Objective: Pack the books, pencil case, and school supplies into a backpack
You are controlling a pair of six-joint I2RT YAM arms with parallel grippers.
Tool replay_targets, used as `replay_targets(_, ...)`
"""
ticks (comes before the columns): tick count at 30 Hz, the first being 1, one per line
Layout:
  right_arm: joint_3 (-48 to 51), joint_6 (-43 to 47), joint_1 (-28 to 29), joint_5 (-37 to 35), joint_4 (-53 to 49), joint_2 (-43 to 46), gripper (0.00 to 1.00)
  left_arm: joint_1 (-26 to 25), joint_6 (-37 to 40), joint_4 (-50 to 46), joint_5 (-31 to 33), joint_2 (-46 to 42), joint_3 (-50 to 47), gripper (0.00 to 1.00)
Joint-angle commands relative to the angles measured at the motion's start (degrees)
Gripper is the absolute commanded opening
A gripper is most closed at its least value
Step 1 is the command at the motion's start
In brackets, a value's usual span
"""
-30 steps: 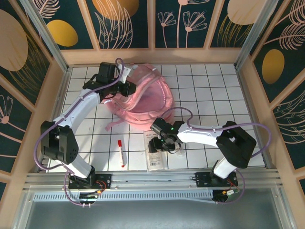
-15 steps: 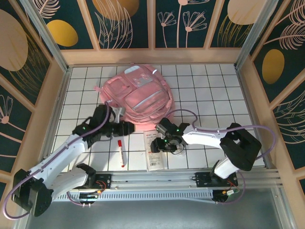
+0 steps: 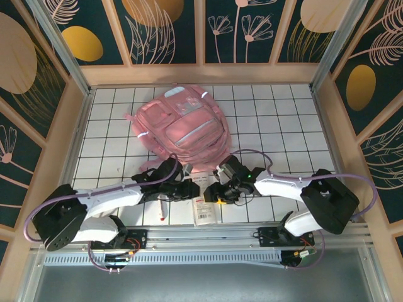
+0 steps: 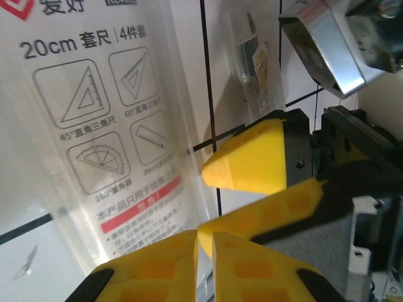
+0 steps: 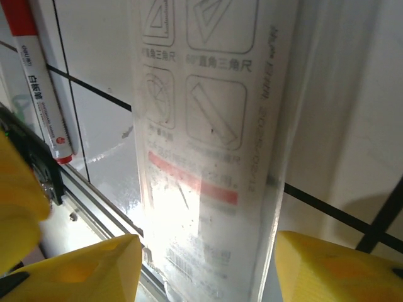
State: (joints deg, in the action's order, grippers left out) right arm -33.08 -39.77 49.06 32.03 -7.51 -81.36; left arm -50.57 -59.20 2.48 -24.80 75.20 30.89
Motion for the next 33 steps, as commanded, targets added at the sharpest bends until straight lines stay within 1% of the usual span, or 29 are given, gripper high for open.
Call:
replay_targets(1,1.7,0.1,-0.5,3.0,4.9,0.2,0.58,-0.5,-3.0,5.3,1.6,3.4,-1.1,0.13)
replay_targets(4,2.7,-1.5,-0.6,3.9,7.8,-0.5,0.58,-0.6,-3.2,6.4,2.9,5.7,-2.1,0.10)
replay_targets(8,2.3,-2.2,-0.6,3.5,8.0,-0.6,0.59,-0.5,-5.7,9.3,4.0,7.5,-5.8,0.05)
replay_targets(11,1.1,-2.5,-0.6,0.5,5.2,0.0,0.63,-0.6,-5.1,9.4,4.8,8.7,-6.8,0.04)
replay_targets(14,-1.1,-1.8,-0.6,-4.0,0.4,0.3,0.65,-0.6,-4.8,9.1,4.9,10.5,-6.9,0.04)
replay_targets(16,-2.6,-0.8,-0.6,-7.7,-2.7,-0.3,0.69,-0.6,-5.8,9.6,5.0,11.7,-8.0,0.03)
replay_targets(18,-3.3,-0.6,-0.6,-9.1,-3.4,-1.4,0.70,-0.6,-6.6,10.9,4.6,12.6,-9.3,0.01)
replay_targets(21,-3.2,-0.8,-0.4,-8.0,-1.6,-2.8,0.70,-0.6,-7.3,11.0,4.7,12.2,-10.7,0.00)
replay_targets(27,-2.1,-1.2,-0.3,-6.8,0.7,-4.8,0.70,-0.5,-8.5,10.5,6.3,7.8,-13.4,0.00)
replay_targets(29,-1.7,-1.1,-0.2,-4.4,2.7,-5.5,0.68,-0.6,-8.7,10.8,6.5,7.1,-14.1,0.00)
replay_targets(30,-1.2,-0.9,-0.2,-2.0,4.9,-5.7,0.65,-0.5,-8.7,11.2,6.4,7.2,-14.3,0.00)
replay_targets(33,0.2,-1.3,-0.1,5.6,12.7,-5.8,0.59,-0.6,-8.3,12.2,5.4,8.7,-14.0,0.00)
